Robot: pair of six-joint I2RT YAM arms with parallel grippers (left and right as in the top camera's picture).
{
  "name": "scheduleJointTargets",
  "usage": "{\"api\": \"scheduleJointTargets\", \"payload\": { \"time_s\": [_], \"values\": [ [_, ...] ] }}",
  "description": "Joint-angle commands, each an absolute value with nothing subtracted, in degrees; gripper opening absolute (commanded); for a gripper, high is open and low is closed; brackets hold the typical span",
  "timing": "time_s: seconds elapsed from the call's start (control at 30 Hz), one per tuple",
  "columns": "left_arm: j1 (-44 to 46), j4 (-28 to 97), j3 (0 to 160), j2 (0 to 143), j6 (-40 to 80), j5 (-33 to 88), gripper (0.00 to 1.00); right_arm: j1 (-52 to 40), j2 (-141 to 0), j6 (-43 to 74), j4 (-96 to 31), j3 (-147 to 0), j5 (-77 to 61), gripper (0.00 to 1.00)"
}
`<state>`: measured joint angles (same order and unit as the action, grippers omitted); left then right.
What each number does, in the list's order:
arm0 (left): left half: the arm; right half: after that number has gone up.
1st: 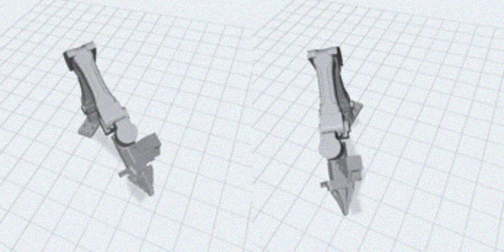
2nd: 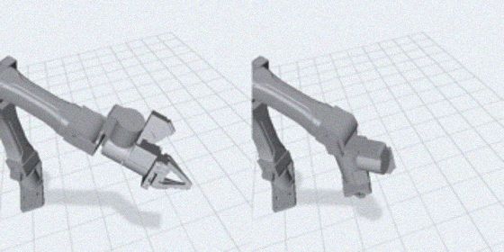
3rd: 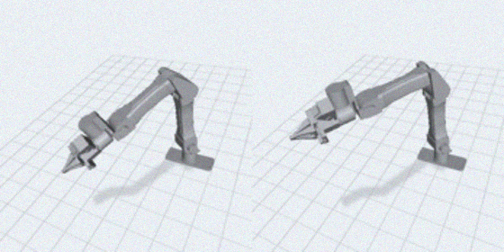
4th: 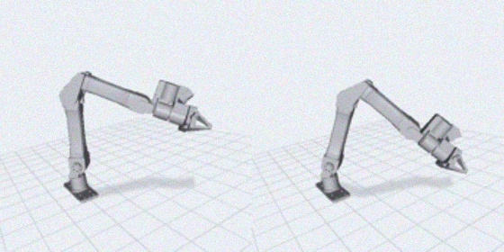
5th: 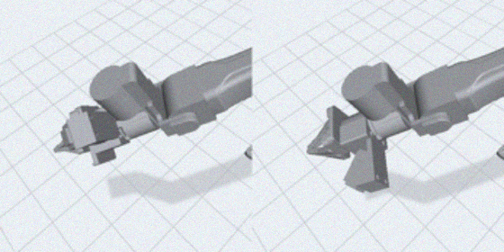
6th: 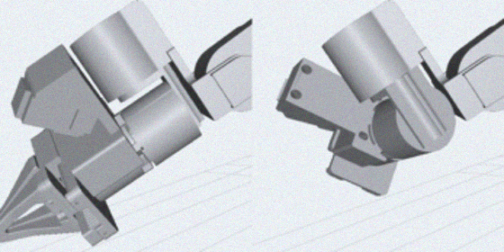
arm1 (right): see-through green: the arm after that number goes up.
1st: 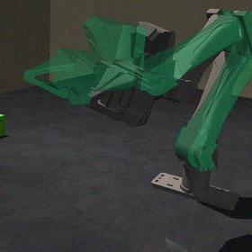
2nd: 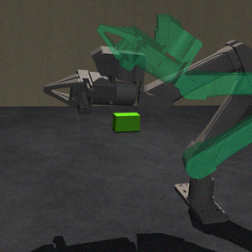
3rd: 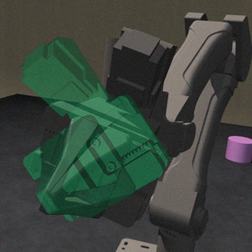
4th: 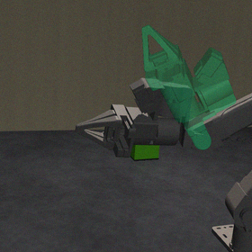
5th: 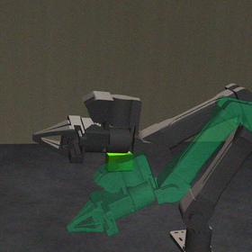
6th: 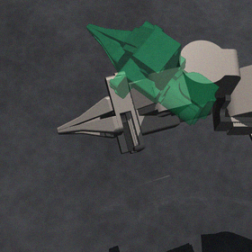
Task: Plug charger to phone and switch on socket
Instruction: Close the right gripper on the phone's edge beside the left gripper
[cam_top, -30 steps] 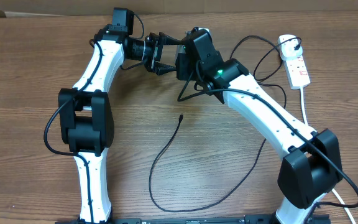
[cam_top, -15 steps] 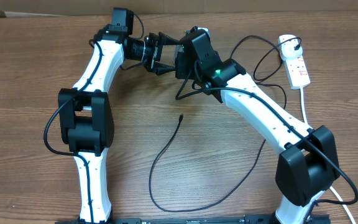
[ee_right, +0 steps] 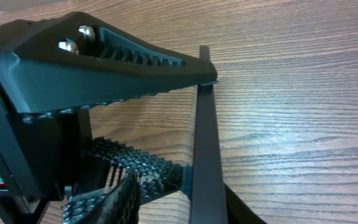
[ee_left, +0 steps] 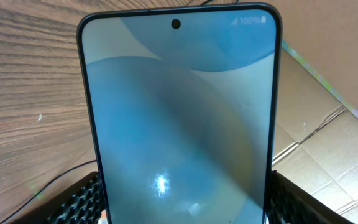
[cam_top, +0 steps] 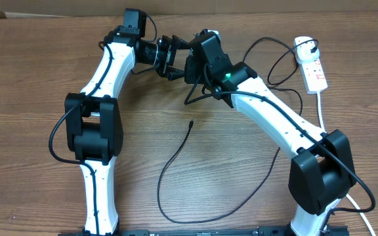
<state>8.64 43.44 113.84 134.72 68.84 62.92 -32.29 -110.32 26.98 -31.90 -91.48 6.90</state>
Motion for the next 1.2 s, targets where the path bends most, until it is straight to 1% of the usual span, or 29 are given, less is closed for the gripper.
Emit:
{"api": "scheduleJointTargets", "payload": {
  "time_s": [0.0, 0.07, 0.13, 0.4, 0.63, 0.97, 1.1, 1.17],
  "values": [
    [8.8, 43.2, 115.7, 134.8, 67.7, 64.3, 0.7, -32.5, -110.7, 27.0, -31.6, -92.2, 7.7, 0.31],
    [8.8, 43.2, 115.7, 134.8, 67.7, 64.3, 0.7, -32.5, -110.7, 27.0, -31.6, -92.2, 7.7, 0.3],
    [8.8, 43.2, 115.7, 134.8, 67.6, 64.3, 0.7, -32.5, -110.7, 27.0, -31.6, -92.2, 7.7, 0.27],
    [8.8, 43.2, 115.7, 134.8, 67.2, 64.5, 0.7, -32.5, -110.7, 27.0, -31.6, -92.2, 7.7, 0.24],
    [8.8, 43.2, 115.7, 134.8, 67.2, 64.5, 0.7, -32.5, -110.8, 27.0, -31.6, -92.2, 7.7, 0.17],
    [8.8, 43.2, 115.7, 134.8, 66.2, 64.5, 0.73, -32.5, -110.8, 27.0, -31.8, -92.2, 7.7, 0.14],
    [8.8, 43.2, 115.7, 134.8, 65.1, 64.5, 0.74, -32.5, -110.8, 27.0, -31.8, -92.2, 7.7, 0.1],
    [8.8, 43.2, 115.7, 134.8, 64.3, 64.0, 0.75, -32.5, -110.8, 27.0, -31.8, -92.2, 7.7, 0.07]
  ]
}}
